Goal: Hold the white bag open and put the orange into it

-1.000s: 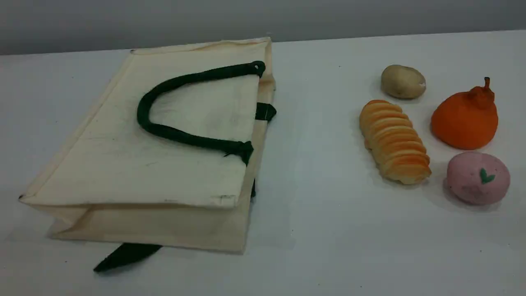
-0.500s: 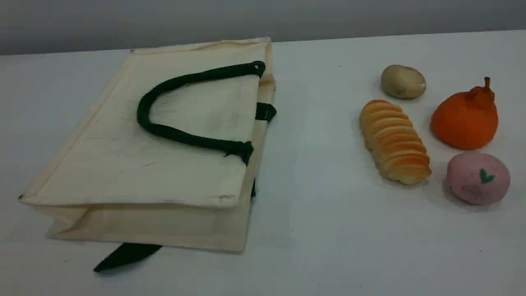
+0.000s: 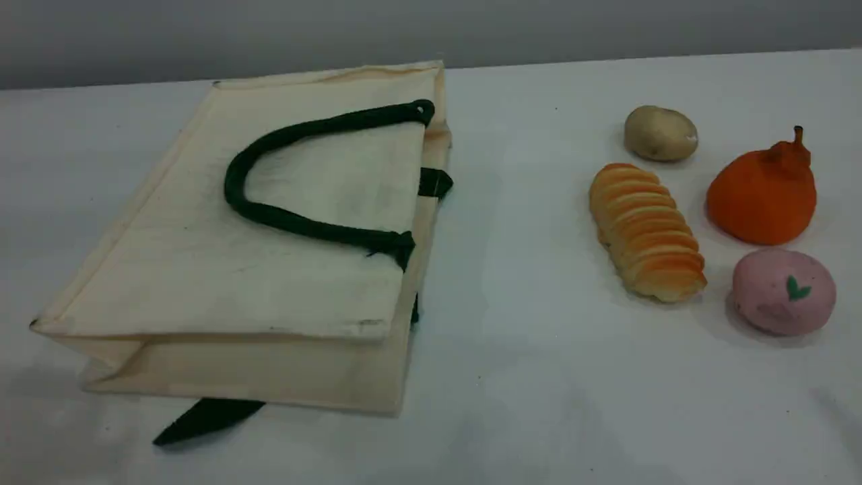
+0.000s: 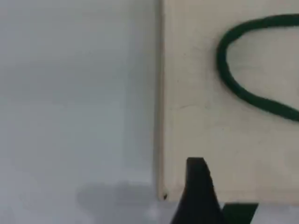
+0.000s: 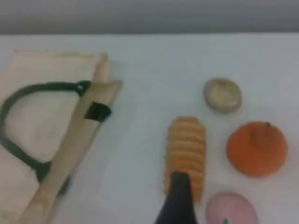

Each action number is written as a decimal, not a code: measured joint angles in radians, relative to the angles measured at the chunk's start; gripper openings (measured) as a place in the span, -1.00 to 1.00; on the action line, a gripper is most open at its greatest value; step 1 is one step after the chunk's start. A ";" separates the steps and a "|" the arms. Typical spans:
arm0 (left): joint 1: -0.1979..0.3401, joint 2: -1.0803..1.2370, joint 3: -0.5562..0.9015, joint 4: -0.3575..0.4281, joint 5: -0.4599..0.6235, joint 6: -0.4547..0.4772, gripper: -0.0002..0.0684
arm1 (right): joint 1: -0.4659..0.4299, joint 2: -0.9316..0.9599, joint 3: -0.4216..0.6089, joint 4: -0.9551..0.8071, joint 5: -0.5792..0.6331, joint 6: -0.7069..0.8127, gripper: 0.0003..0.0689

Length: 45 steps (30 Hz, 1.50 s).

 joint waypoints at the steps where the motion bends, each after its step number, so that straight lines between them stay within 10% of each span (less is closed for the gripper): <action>1: 0.000 0.029 0.000 0.000 -0.018 -0.007 0.32 | 0.001 0.031 0.000 0.011 -0.005 0.000 0.70; 15: 0.000 0.504 -0.024 -0.105 -0.291 0.001 0.32 | 0.009 0.302 0.000 0.354 -0.132 -0.263 0.70; 45: -0.141 0.979 -0.339 -0.214 -0.334 0.100 0.32 | 0.009 0.367 0.000 0.569 -0.125 -0.489 0.70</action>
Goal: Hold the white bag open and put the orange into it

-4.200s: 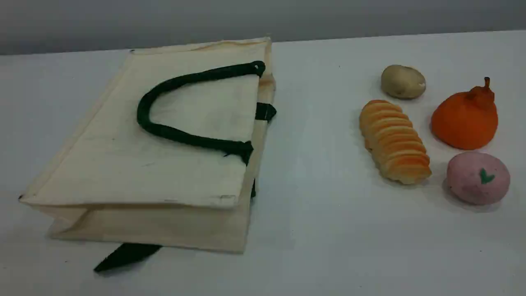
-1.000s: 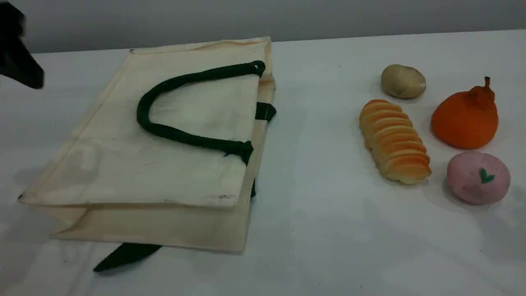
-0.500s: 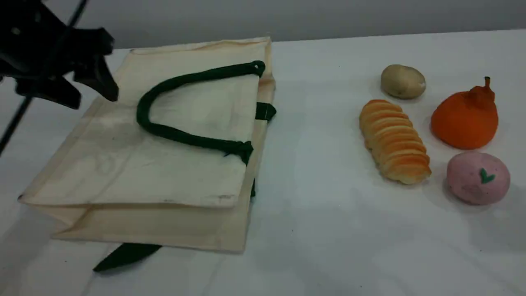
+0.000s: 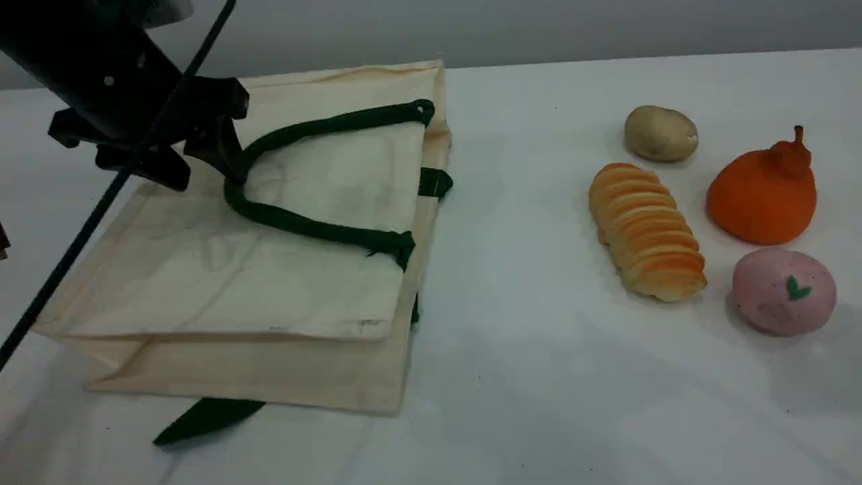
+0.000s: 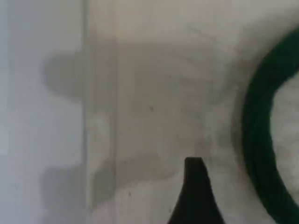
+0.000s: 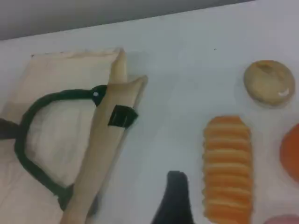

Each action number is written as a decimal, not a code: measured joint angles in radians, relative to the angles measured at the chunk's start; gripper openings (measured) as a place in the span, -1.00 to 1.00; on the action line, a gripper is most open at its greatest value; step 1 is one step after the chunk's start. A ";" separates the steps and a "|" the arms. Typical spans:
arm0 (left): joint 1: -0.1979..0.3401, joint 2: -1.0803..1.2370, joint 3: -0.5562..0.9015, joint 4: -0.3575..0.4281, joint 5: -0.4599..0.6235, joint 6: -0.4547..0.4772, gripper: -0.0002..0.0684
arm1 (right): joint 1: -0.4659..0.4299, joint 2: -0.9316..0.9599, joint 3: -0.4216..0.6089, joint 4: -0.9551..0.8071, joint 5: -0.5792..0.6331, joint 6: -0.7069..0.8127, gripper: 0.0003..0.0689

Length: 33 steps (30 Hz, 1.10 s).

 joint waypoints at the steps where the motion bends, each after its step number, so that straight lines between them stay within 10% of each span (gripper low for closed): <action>1: 0.000 0.009 0.000 0.000 -0.002 0.000 0.32 | 0.000 0.000 0.000 0.000 0.000 0.000 0.70; 25: -0.019 0.223 -0.129 -0.079 0.028 0.048 0.28 | 0.000 0.000 0.000 -0.001 0.005 -0.007 0.70; 33: -0.019 0.227 -0.129 -0.079 0.009 0.048 -0.60 | 0.000 0.000 0.000 -0.001 0.001 -0.007 0.69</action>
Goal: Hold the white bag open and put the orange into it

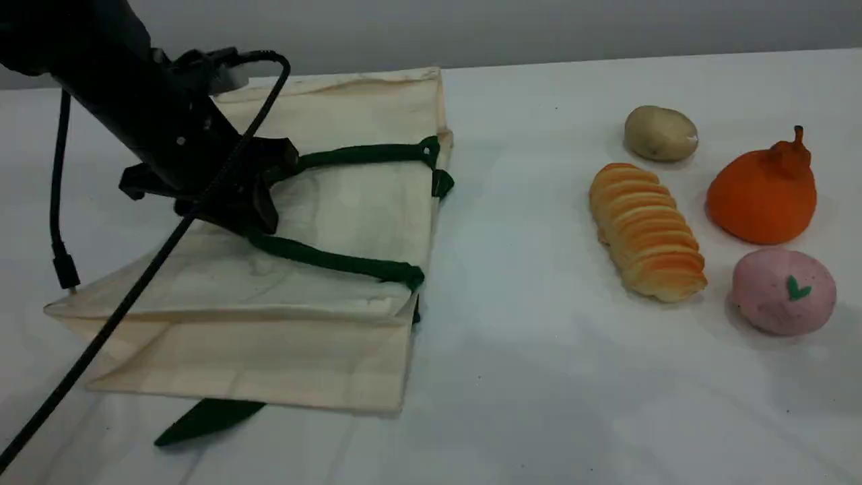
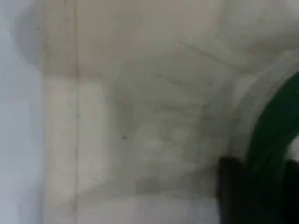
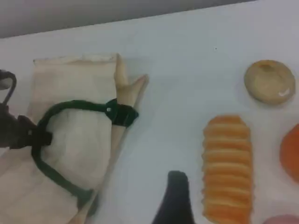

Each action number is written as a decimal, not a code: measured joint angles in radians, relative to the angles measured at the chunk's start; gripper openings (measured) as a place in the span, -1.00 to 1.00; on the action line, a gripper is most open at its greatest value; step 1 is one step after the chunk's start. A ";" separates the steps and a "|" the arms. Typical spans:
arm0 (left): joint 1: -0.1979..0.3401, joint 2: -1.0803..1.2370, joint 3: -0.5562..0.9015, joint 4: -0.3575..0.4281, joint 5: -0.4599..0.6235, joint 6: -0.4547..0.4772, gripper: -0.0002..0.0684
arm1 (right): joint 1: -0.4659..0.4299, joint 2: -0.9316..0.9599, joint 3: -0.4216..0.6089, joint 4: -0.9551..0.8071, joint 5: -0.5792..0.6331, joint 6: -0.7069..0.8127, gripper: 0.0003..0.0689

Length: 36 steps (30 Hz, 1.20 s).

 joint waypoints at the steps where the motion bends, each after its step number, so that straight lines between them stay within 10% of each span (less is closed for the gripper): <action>1: 0.000 0.000 0.000 0.000 0.002 -0.001 -0.72 | 0.000 0.000 0.000 0.000 0.000 0.000 0.69; 22: -0.042 -0.572 0.000 0.002 0.353 0.082 -0.80 | 0.000 0.058 0.000 0.070 -0.102 -0.011 0.69; 36: -0.140 -0.764 -0.080 0.015 0.570 0.105 -0.80 | 0.000 0.338 0.000 0.511 -0.087 -0.445 0.69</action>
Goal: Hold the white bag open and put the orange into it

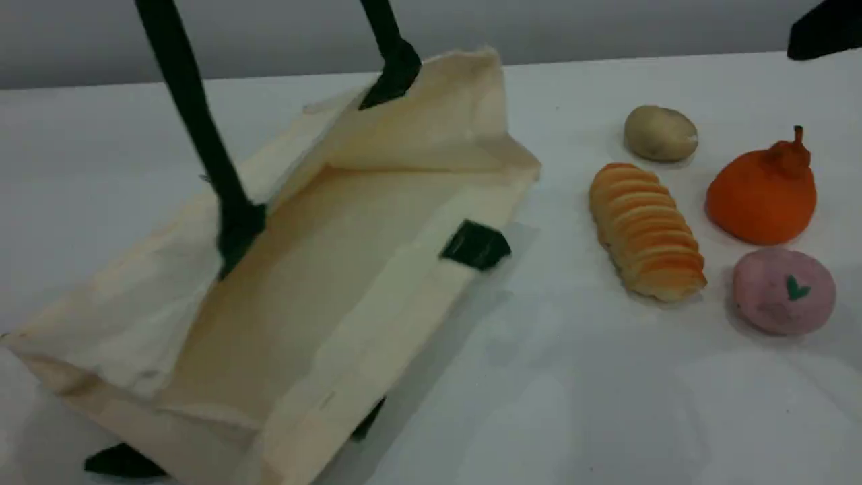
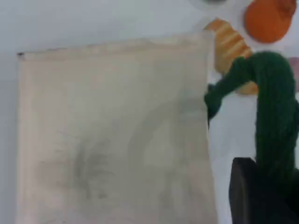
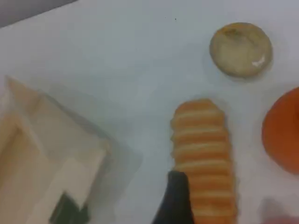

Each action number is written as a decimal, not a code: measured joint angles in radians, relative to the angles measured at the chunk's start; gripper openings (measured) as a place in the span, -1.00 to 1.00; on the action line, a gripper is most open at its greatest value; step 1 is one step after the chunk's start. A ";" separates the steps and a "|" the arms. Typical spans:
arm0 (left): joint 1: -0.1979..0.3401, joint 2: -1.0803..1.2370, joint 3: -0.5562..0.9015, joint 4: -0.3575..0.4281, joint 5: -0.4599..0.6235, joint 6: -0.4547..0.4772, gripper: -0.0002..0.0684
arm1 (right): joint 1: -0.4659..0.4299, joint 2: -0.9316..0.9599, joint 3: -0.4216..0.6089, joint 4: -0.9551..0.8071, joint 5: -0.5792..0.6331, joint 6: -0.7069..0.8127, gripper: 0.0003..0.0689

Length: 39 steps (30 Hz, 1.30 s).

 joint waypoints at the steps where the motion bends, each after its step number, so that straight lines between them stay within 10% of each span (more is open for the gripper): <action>1: 0.000 0.000 -0.010 0.004 0.005 -0.001 -0.80 | 0.000 0.012 0.000 0.026 -0.001 -0.037 0.69; 39: -0.062 0.019 -0.138 -0.006 0.044 -0.001 -0.80 | 0.000 0.506 -0.279 0.051 -0.116 -0.095 0.69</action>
